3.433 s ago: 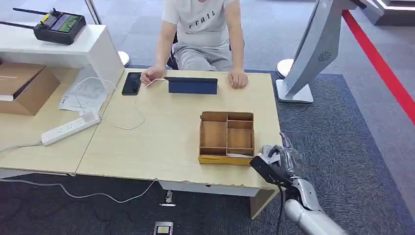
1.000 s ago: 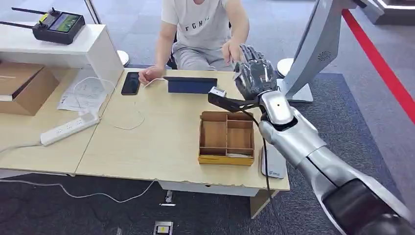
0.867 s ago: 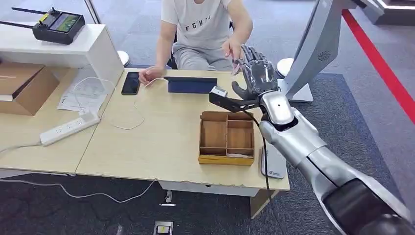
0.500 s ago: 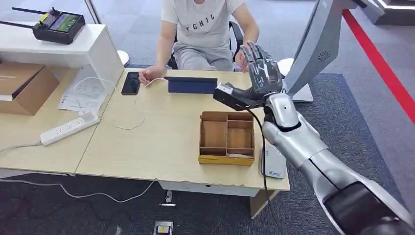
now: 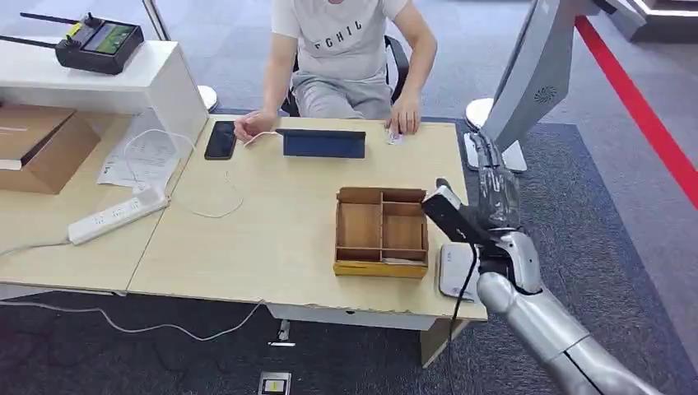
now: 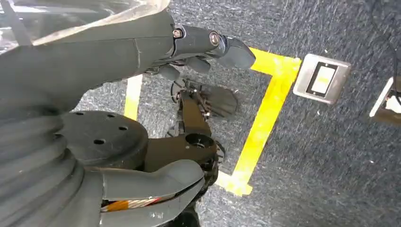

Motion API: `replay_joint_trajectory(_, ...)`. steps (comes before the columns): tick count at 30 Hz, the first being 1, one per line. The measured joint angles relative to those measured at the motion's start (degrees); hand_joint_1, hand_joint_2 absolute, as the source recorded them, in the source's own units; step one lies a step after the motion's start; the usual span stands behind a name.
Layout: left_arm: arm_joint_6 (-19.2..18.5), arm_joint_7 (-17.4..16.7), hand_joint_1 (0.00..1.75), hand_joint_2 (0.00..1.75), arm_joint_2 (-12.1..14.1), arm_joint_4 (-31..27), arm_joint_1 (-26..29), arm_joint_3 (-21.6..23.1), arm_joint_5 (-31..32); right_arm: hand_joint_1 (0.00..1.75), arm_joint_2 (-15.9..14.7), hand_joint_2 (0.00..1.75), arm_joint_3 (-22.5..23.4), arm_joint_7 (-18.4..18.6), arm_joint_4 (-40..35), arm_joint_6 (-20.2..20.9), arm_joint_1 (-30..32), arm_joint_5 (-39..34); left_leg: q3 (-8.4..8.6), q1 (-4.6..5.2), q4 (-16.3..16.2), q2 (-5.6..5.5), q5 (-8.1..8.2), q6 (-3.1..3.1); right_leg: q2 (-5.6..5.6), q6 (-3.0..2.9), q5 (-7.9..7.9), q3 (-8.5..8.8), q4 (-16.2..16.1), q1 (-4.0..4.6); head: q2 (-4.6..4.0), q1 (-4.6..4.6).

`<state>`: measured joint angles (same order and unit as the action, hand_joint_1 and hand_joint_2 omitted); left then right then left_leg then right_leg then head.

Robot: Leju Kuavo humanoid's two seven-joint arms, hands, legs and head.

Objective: Pass the card to the sensor for recognition and then transmit it.

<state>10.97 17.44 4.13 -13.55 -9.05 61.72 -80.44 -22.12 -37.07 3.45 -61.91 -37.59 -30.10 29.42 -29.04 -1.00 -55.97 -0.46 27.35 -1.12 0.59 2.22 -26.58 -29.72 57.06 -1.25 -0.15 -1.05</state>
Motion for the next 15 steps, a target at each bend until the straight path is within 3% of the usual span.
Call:
replay_joint_trajectory(8, -0.9, 0.0, 0.0, 1.75, 0.2, 0.0, 1.2, -0.1, 1.0, 0.0, -3.2, 0.0, 1.8, 2.1, -9.8, 5.0, 7.4, -3.7, 0.01, 0.0, 0.0, 0.02, 0.0, 0.0, 0.01, 0.0, 0.0, 0.0, 0.0, 0.0, 0.0, 0.0)
replay_joint_trajectory(9, -1.6, -0.2, 0.0, 0.0, 0.2, 0.0, 1.4, -0.1, 0.7, 0.0, -3.6, 0.0, 1.9, 2.6, -11.1, 5.6, 8.3, -3.6, 0.01, 0.0, 0.0, 0.02, 0.0, 0.0, 0.01, 0.0, 0.0, 0.0, 0.0, 0.0, 0.0, 0.0)
replay_joint_trajectory(14, -4.3, -0.3, 0.0, 0.0, 0.4, 0.0, 2.1, -0.1, 0.1, 0.0, -5.2, 0.0, 3.2, 4.3, -17.3, 6.8, 12.9, -2.0, -0.02, 0.01, 0.0, 0.02, 0.0, 0.0, 0.0, 0.0, -0.01, -0.01, 0.0, -0.01, 0.0, 0.0)
replay_joint_trajectory(15, -4.8, -0.4, 0.0, 1.75, 0.4, 0.0, 2.2, -0.1, -0.1, 0.0, -5.5, 0.0, 3.4, 4.4, -18.6, 7.0, 13.9, -1.6, -0.02, 0.01, 0.0, 0.02, 0.0, 0.0, 0.0, 0.0, -0.01, -0.01, 0.0, -0.01, 0.0, 0.0)
